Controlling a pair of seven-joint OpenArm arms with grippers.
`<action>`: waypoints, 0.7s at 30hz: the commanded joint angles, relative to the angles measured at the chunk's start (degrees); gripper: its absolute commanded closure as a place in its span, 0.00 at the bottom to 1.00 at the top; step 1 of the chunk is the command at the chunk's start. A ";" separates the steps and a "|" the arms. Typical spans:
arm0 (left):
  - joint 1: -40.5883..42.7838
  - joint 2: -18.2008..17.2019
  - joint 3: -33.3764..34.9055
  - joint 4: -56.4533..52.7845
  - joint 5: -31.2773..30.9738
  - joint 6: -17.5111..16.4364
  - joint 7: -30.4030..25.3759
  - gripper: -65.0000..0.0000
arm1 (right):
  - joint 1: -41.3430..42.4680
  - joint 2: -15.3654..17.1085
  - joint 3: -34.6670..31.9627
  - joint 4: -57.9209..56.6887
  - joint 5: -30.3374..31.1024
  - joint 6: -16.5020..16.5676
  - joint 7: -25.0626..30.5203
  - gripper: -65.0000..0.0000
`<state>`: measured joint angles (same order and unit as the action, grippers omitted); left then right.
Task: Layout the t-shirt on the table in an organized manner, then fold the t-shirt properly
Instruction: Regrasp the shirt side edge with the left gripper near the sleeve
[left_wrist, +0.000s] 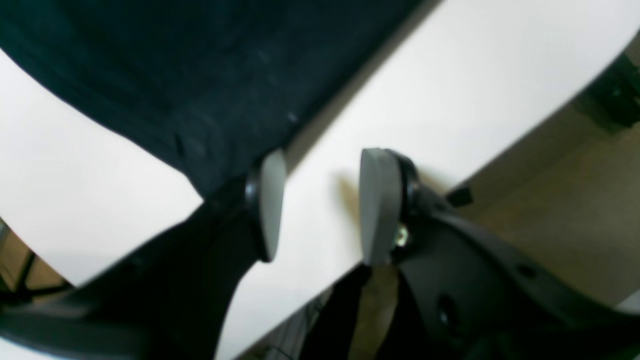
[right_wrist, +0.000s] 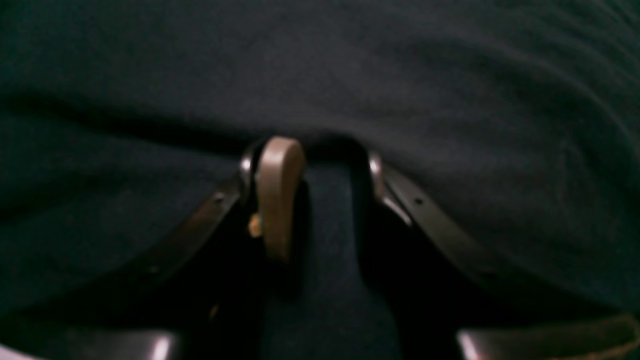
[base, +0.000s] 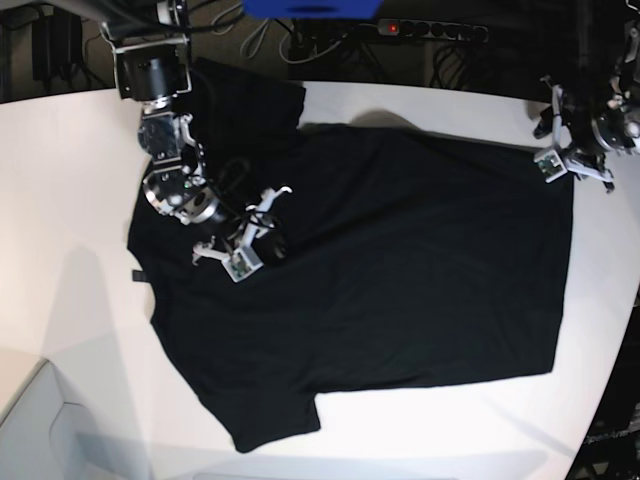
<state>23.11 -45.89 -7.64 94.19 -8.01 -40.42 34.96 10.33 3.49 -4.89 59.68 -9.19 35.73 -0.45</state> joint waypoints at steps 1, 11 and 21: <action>-0.48 -1.36 -2.16 0.62 0.23 0.42 -0.37 0.63 | 1.23 0.16 0.18 0.58 -0.08 -0.16 -0.04 0.68; -13.66 15.25 -21.77 -0.79 0.49 0.42 0.16 0.63 | 1.23 -1.60 4.58 4.28 0.09 -0.16 0.23 0.68; -23.86 25.27 -10.25 -16.96 20.71 0.42 -0.72 0.63 | -0.96 -0.98 6.69 8.50 -0.08 -0.16 -0.04 0.68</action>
<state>-0.30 -19.84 -17.58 76.79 11.44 -40.38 33.17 8.29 1.85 1.50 67.37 -10.15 35.75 -2.13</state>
